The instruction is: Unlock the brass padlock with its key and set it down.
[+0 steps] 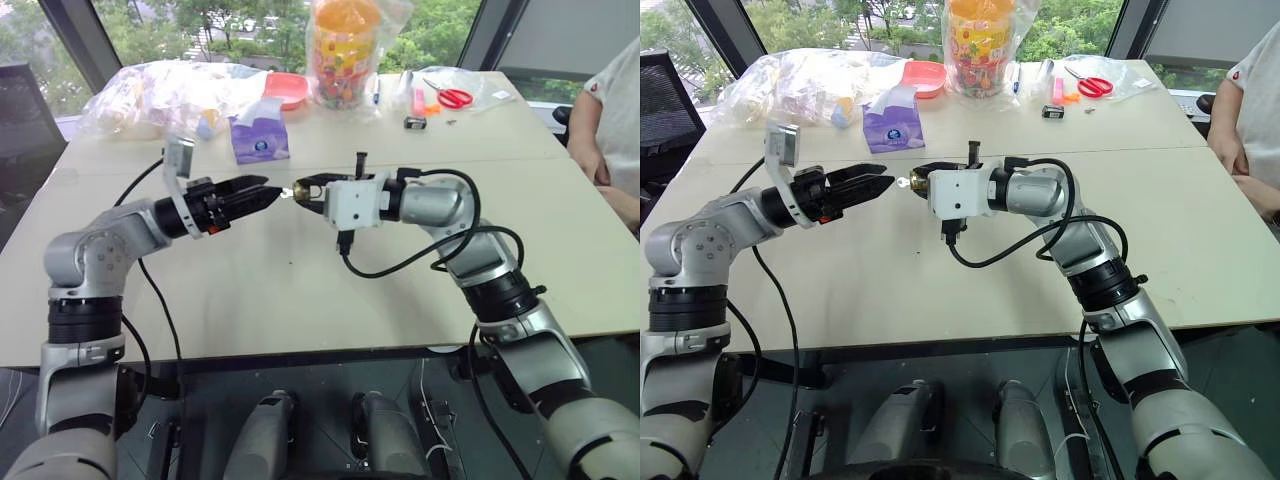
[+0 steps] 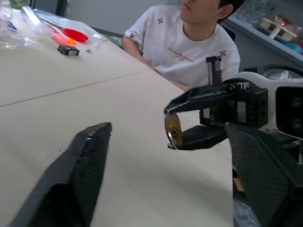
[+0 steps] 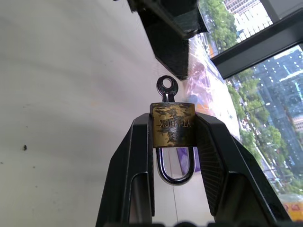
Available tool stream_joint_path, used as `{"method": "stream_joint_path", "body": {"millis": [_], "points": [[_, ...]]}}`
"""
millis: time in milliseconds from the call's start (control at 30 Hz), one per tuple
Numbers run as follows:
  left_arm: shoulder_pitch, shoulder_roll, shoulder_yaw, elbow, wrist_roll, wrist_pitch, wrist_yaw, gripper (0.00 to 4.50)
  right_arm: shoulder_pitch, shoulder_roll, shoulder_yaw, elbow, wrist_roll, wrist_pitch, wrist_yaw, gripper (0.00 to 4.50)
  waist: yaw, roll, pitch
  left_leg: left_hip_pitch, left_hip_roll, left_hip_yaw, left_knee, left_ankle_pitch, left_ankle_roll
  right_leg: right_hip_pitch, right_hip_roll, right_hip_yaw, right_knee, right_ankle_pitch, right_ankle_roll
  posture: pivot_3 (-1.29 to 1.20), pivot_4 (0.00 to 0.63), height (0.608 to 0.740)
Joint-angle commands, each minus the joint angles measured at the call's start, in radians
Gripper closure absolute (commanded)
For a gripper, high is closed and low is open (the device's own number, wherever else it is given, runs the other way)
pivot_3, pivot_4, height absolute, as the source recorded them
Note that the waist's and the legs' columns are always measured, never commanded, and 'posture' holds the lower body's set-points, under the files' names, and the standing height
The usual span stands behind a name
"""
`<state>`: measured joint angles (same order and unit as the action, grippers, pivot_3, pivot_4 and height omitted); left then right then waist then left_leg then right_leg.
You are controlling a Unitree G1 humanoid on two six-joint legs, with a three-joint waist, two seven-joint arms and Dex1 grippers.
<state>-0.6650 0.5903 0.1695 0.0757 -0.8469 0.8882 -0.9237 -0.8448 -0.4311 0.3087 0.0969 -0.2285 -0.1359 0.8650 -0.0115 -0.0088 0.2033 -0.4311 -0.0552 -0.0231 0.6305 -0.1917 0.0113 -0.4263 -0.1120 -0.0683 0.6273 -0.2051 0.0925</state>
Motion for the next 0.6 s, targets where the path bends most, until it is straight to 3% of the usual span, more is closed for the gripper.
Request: {"method": "stream_joint_path", "body": {"millis": [33,200,300,400,600], "points": [[-0.039,0.005,-0.009,0.0,0.006,-0.003,-0.03,2.51,-0.012,-0.007,-0.02,-0.051,-0.009,0.006,-0.033,3.8,0.0,0.0,0.0,0.0,0.0,0.0,0.0,0.0,0.0,0.0,0.0,0.0,0.0,0.0,0.0,0.0,0.15,0.74],[-0.07,-0.011,-0.013,0.038,0.025,-0.014,-0.036,2.51,-0.014,-0.011,-0.015,-0.061,-0.021,0.012,-0.047,3.8,-0.001,0.0,0.0,0.0,0.0,0.0,0.0,0.0,0.0,0.0,0.0,0.0,0.0,0.0,0.0,0.0,0.15,0.74],[-0.078,-0.021,-0.019,0.048,0.035,-0.017,-0.04,3.3,-0.014,-0.011,-0.014,-0.066,-0.022,0.013,-0.049,3.8,-0.001,0.0,0.0,0.0,0.0,0.0,0.0,0.0,0.0,0.0,0.0,0.0,0.0,0.0,0.0,0.0,0.15,0.74],[-0.078,-0.025,-0.032,0.048,0.051,-0.021,-0.045,4.47,-0.015,-0.01,-0.013,-0.068,-0.022,0.013,-0.05,3.8,-0.001,0.0,0.0,0.0,0.0,0.0,0.0,0.0,0.0,0.0,0.0,0.0,0.0,0.0,0.0,0.0,0.15,0.74],[-0.082,-0.035,-0.037,0.049,0.071,-0.029,-0.044,4.47,-0.02,-0.004,-0.008,-0.076,-0.02,0.017,-0.049,3.8,-0.001,0.0,0.0,0.0,0.0,0.0,0.0,0.0,0.0,0.0,0.0,0.0,0.0,0.0,0.0,0.0,0.15,0.74]]}}
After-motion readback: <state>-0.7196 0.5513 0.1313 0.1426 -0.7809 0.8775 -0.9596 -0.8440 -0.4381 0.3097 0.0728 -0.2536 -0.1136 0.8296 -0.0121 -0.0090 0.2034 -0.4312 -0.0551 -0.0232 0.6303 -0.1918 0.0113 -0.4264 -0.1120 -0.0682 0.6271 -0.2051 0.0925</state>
